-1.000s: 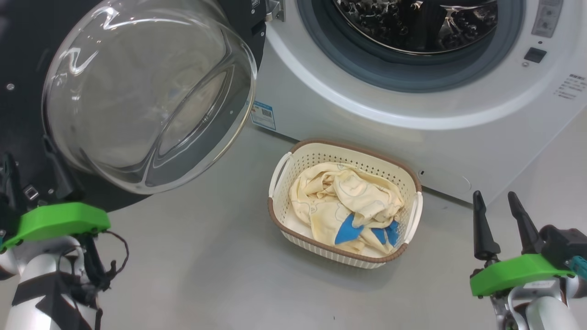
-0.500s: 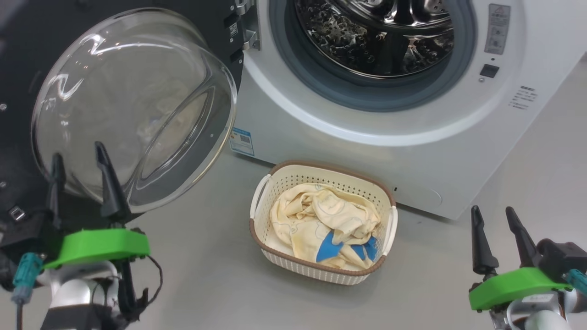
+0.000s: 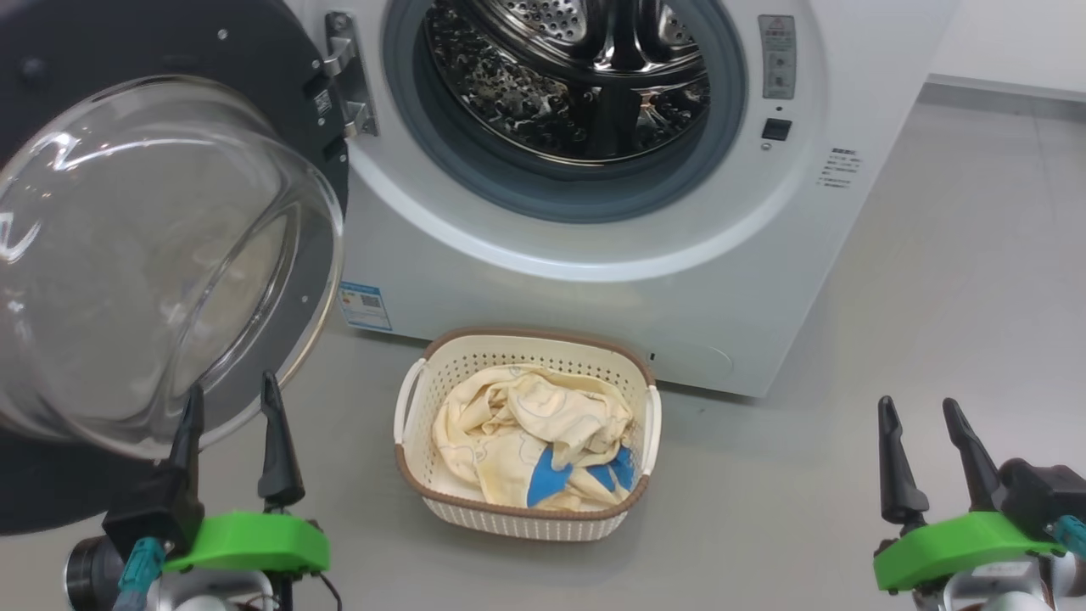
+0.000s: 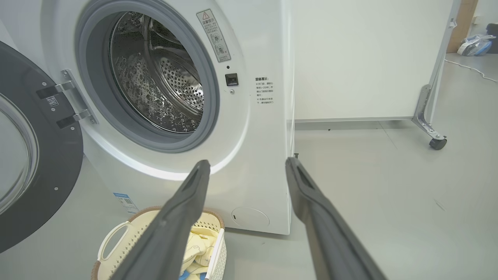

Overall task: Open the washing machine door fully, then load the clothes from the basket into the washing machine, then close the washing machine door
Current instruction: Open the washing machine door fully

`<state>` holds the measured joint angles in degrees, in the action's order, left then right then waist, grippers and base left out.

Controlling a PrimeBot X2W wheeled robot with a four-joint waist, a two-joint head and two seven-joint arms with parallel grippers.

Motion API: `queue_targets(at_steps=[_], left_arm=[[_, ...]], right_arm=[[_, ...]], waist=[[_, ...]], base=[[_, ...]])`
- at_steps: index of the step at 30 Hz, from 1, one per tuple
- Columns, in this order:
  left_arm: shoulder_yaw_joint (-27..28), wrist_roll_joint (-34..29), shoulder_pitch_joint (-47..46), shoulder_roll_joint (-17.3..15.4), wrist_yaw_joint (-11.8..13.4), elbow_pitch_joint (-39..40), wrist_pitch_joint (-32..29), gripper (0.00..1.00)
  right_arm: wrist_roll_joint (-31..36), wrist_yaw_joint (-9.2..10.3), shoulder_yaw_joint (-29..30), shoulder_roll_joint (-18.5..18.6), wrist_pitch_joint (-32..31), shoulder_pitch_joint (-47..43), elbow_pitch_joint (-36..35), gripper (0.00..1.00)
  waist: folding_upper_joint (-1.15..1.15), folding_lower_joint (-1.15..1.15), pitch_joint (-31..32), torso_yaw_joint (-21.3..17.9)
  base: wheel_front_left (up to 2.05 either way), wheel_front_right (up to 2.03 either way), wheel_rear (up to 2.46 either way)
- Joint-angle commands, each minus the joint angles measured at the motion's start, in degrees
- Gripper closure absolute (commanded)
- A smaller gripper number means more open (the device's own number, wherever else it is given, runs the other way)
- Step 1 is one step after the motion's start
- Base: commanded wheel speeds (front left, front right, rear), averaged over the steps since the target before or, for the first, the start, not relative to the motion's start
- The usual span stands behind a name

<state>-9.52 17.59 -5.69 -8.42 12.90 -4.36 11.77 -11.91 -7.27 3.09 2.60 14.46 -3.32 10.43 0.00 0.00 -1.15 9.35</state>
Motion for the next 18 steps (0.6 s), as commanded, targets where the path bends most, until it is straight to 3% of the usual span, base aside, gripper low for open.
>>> queue_targets(at_steps=[1, 8, 18], left_arm=[[1.64, -0.20, -1.34, -1.10, -0.94, 0.15, 1.25, 0.00], [2.12, 1.46, 0.28, 0.29, -3.65, -3.94, 2.96, 0.00], [4.47, -0.60, 2.19, 2.65, -5.62, -4.51, 3.21, 0.00]], right_arm=[[0.64, -0.22, -0.82, 0.79, 0.54, 1.30, -2.22, 0.00], [0.80, -0.22, 0.18, 0.91, 0.54, 0.54, -2.97, 0.00], [0.55, -0.22, -0.24, 0.76, 0.54, 0.80, -3.27, 0.00]], waist=[[0.00, 0.00, -0.13, -2.51], [0.00, 0.00, -0.54, -6.66], [0.00, 0.00, -1.80, -10.88]], base=[[0.00, 0.00, 0.00], [0.00, 0.00, 0.00], [0.00, 0.00, 0.00]])
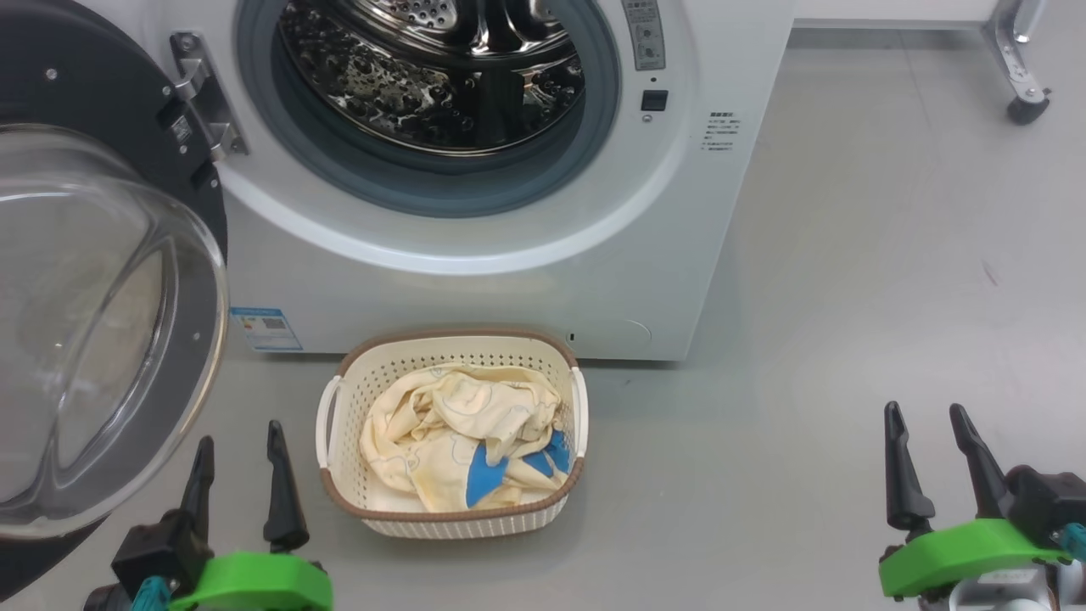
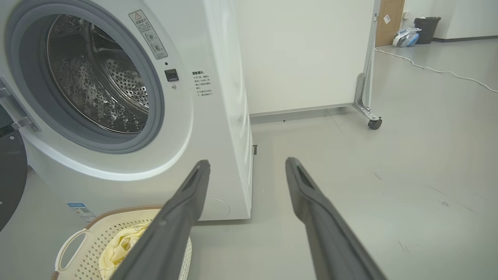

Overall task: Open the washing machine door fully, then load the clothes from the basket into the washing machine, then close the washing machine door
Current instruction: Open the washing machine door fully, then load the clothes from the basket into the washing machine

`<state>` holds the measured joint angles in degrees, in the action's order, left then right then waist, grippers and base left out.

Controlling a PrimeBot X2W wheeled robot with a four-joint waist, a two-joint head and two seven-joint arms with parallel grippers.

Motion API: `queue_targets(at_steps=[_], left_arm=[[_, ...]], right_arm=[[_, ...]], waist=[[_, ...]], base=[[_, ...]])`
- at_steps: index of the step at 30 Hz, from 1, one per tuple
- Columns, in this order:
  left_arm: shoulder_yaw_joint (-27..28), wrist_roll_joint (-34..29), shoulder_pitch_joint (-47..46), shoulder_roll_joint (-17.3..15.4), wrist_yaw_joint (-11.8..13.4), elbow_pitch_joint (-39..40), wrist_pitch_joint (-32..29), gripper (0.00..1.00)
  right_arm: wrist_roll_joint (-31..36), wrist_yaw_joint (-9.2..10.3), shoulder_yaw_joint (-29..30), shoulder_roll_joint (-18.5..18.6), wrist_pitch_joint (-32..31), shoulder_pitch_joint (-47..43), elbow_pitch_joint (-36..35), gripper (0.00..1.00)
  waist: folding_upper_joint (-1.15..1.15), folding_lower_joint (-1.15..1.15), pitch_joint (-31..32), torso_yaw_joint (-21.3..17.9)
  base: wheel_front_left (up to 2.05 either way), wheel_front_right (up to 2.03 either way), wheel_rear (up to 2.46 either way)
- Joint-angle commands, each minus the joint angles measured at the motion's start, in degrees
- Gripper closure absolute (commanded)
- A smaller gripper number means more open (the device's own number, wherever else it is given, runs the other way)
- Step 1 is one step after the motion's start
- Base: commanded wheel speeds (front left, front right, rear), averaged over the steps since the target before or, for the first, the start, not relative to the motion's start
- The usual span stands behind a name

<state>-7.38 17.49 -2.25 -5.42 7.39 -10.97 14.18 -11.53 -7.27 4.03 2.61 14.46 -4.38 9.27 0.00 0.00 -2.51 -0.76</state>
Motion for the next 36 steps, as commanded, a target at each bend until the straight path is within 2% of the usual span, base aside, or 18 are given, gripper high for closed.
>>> queue_targets(at_steps=[1, 8, 13, 20, 36], left_arm=[[2.85, -0.74, -0.91, -0.06, -0.40, 2.38, 0.80, 0.00], [7.04, -1.97, 1.89, 1.51, -2.85, 3.96, 0.81, 0.00], [9.32, -2.84, 3.91, 2.17, -6.02, 3.81, 0.81, 0.00], [10.55, -5.05, 4.85, 2.44, -8.77, 2.04, 0.82, 0.00], [11.41, -6.84, 4.36, 2.53, -10.18, -0.40, 0.82, 0.00]], right_arm=[[0.16, -0.22, -1.19, 0.74, 0.54, 1.94, -2.11, 0.00], [0.06, -0.22, -1.10, 0.62, 0.54, 2.02, -2.18, 0.00], [-0.15, -0.22, -1.39, 0.50, 0.54, 2.08, -1.94, 0.00], [-0.27, -0.22, -1.28, 0.38, 0.54, 2.06, -1.69, 0.00], [-0.87, -0.22, -1.12, 0.28, 0.54, 2.30, -1.23, 0.00]], waist=[[0.00, 0.00, -0.58, -1.20], [0.00, 0.00, -1.13, -3.64], [0.00, 0.00, -1.08, -4.98], [0.00, 0.00, -0.82, -5.85], [0.00, 0.00, -1.00, -5.96]], base=[[0.00, 0.00, 0.00], [0.00, 0.00, 0.00], [0.00, 0.00, 0.00], [0.00, 0.00, 0.00], [0.00, 0.00, 0.00]])
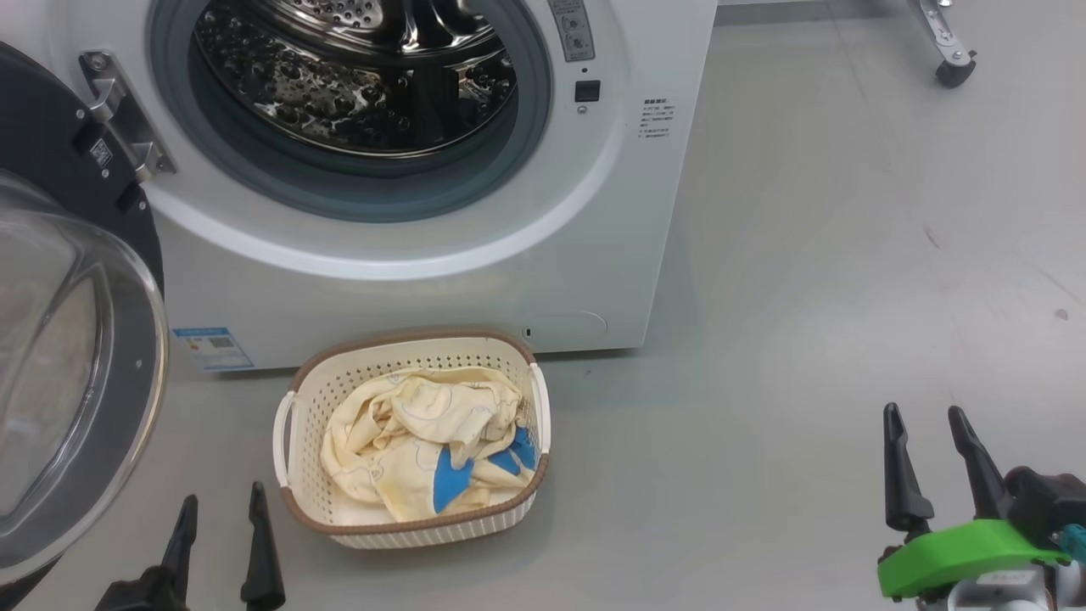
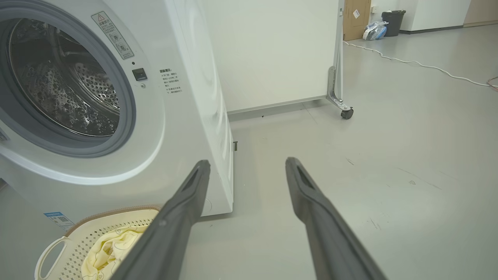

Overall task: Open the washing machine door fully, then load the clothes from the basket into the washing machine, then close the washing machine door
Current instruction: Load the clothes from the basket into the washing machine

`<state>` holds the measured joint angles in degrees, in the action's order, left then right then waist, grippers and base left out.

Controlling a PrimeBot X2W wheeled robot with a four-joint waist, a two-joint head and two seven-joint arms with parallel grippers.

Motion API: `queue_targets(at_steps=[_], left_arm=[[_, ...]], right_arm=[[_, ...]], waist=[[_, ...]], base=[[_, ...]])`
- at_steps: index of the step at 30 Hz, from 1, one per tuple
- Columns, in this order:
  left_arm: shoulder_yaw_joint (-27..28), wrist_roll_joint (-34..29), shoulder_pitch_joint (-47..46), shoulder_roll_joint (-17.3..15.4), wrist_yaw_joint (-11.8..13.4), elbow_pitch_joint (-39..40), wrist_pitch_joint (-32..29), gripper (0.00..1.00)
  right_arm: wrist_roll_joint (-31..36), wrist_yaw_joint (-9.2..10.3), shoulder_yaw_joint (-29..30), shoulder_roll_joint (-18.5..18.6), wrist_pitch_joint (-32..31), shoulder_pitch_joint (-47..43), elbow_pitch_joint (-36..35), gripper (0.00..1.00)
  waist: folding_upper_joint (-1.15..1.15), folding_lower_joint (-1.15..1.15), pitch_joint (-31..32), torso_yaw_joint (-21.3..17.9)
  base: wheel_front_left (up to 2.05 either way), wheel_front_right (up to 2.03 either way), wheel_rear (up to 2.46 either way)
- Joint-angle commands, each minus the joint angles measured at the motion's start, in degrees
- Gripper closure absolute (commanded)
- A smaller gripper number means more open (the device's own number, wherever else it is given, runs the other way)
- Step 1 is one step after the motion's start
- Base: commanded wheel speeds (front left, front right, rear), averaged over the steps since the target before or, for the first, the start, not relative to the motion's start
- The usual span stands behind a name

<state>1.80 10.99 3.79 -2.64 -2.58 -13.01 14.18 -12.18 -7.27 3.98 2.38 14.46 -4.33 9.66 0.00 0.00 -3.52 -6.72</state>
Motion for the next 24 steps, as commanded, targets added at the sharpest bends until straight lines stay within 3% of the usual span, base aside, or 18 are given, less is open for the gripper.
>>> queue_targets(at_steps=[1, 24], left_arm=[[2.21, -0.49, -1.69, -0.25, -0.29, 1.51, 0.82, 0.00], [3.20, -2.37, -2.04, -0.24, -1.28, -1.16, 0.82, 0.00]], right_arm=[[-0.25, -0.22, -1.12, 0.51, 0.54, 2.24, -1.60, 0.00], [-0.82, -0.22, -1.84, 0.50, 0.54, 2.61, -1.47, 0.00]], waist=[[0.00, 0.00, 0.00, 0.04], [0.00, 0.00, -0.64, -0.24]], base=[[0.00, 0.00, 0.00], [0.00, 0.00, 0.00]])
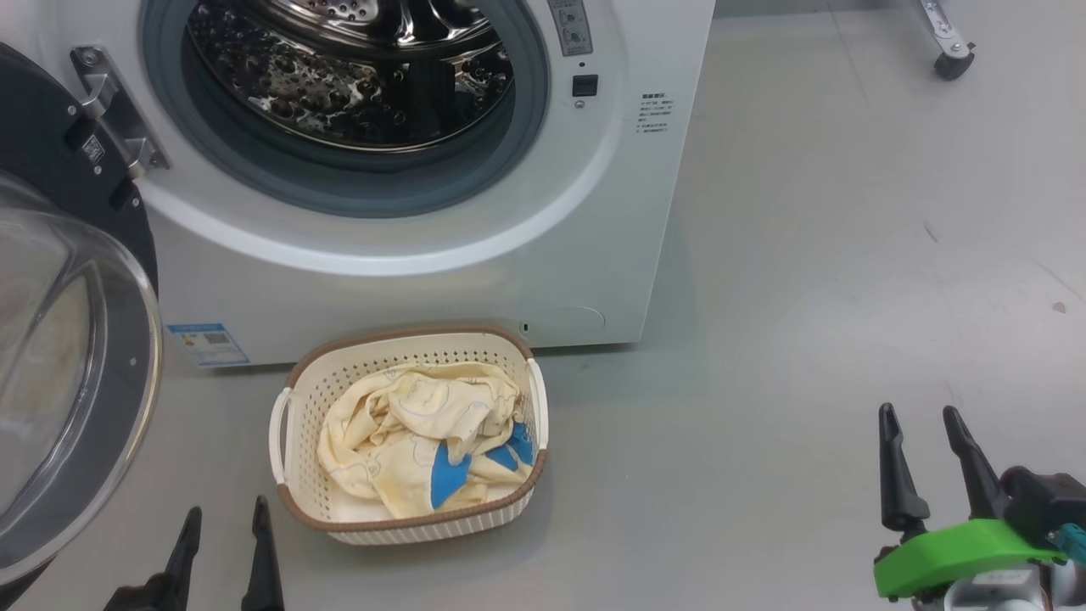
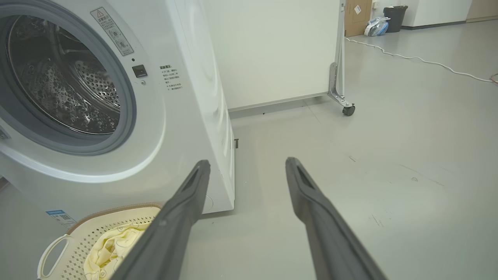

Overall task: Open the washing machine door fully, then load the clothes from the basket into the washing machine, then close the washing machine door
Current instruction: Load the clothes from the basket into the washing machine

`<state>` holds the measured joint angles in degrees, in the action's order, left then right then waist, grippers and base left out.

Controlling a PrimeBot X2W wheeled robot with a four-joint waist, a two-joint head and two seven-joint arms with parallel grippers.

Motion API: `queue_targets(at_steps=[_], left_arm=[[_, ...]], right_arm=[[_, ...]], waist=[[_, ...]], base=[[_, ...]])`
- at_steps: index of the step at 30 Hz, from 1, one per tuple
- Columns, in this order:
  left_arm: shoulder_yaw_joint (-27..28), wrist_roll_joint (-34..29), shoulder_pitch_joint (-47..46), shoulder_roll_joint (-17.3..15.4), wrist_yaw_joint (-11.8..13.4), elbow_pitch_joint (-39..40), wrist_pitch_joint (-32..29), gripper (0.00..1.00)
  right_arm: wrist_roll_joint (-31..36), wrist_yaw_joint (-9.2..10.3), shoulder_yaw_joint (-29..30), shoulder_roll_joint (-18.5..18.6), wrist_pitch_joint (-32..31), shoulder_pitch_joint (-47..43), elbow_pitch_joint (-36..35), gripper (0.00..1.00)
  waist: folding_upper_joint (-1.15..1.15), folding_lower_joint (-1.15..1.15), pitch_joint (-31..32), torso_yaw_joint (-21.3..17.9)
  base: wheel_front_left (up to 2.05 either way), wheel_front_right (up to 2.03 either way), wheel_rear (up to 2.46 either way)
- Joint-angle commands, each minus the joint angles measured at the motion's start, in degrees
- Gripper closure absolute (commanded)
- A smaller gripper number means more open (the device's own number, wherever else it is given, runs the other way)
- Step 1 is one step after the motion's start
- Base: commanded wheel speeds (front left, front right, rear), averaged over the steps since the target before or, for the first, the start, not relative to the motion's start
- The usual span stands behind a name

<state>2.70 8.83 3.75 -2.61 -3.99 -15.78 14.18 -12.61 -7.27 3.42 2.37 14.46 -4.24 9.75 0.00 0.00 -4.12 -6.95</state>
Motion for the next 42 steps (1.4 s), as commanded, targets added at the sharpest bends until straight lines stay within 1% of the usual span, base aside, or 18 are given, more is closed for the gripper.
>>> queue_targets(at_steps=[1, 10, 16, 21, 27, 32, 42], left_arm=[[2.33, -0.22, -2.01, -0.27, 0.19, 1.66, 0.82, 0.00], [2.25, -0.94, -2.19, -0.27, 0.38, 0.54, 0.82, 0.00], [2.27, -1.34, -2.43, -0.29, -0.22, -1.07, 0.82, 0.00], [2.48, -1.47, -2.53, -0.29, -0.62, -1.67, 0.82, 0.00], [2.83, -1.72, -2.70, -0.30, -1.01, -1.83, 0.82, 0.00], [3.46, -2.02, -2.74, -0.29, -0.68, -1.04, 0.82, 0.00], [3.08, -2.16, -2.82, -0.28, -1.26, -1.05, 0.82, 0.00]], right_arm=[[-0.43, -0.22, -1.25, 0.51, 0.54, 2.54, -1.57, 0.00], [-0.46, -0.22, -1.32, 0.51, 0.54, 2.75, -1.68, 0.00], [-0.44, -0.22, -1.40, 0.51, 0.54, 2.86, -1.61, 0.00], [-0.44, -0.22, -1.47, 0.51, 0.54, 2.88, -1.55, 0.00], [-0.50, -0.22, -1.51, 0.51, 0.54, 2.96, -1.52, 0.00], [-0.62, -0.22, -1.45, 0.51, 0.54, 3.15, -1.62, 0.00], [-0.88, -0.22, -1.41, 0.51, 0.54, 3.24, -1.68, 0.00]], waist=[[0.00, 0.00, -0.09, -0.02], [0.00, 0.00, -0.58, 0.14], [0.00, 0.00, -0.63, 0.19], [0.00, 0.00, -0.63, 0.15], [0.00, 0.00, -0.78, -0.01], [0.00, 0.00, -1.07, -0.13], [0.00, 0.00, -1.44, 0.07]], base=[[0.00, 0.00, 0.00], [0.00, 0.00, 0.00], [0.24, -0.24, 0.00], [0.89, -0.89, 0.00], [1.52, -1.52, 0.00], [1.26, -1.26, 0.00], [0.31, -0.31, 0.00]])
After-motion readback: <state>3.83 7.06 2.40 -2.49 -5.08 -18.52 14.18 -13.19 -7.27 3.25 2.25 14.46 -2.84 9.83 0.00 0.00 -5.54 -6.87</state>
